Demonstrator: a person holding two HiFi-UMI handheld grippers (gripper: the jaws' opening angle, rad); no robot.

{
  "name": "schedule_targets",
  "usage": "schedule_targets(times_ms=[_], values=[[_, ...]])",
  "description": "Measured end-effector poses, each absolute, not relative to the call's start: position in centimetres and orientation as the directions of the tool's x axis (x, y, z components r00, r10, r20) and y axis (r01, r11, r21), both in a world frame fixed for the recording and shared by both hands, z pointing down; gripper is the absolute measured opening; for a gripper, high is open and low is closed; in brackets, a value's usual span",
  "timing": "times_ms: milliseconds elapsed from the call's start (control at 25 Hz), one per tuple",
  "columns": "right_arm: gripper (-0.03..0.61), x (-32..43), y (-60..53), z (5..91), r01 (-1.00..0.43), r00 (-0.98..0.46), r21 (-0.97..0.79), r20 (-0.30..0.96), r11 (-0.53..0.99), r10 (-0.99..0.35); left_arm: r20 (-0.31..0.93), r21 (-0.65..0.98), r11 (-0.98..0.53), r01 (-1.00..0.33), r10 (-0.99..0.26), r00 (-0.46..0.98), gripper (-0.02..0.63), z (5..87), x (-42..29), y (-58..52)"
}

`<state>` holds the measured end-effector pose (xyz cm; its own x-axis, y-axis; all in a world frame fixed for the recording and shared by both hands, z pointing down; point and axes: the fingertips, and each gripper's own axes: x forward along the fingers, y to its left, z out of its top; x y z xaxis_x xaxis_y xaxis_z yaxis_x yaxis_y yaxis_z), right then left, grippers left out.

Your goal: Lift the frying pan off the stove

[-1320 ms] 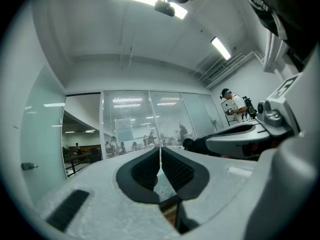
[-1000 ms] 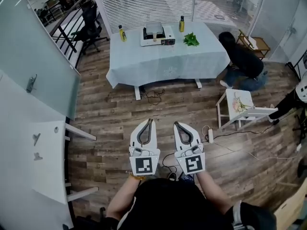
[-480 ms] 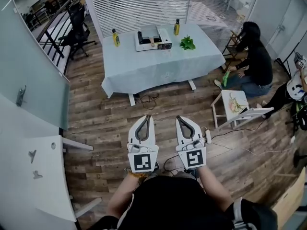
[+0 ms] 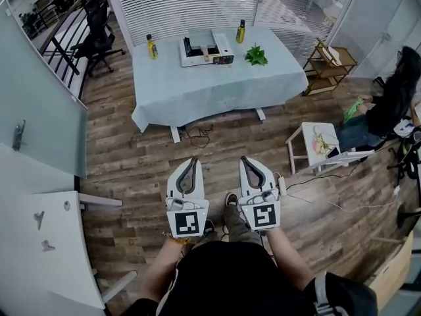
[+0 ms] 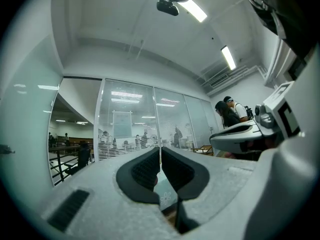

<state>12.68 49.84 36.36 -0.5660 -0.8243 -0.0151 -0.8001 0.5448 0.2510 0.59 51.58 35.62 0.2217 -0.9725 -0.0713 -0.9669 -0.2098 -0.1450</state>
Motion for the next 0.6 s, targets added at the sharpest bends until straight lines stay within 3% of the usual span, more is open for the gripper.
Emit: schedule_targets(times_ms=[600], values=[[-0.009,15.4,34.2,36.3,-0.75,-0.65,0.216,-0.062,0.626,-0.757,-0.049,-0.177,-0.104,-0.979,-0.992,0.114,0.025,36.4,4.1,37.4]])
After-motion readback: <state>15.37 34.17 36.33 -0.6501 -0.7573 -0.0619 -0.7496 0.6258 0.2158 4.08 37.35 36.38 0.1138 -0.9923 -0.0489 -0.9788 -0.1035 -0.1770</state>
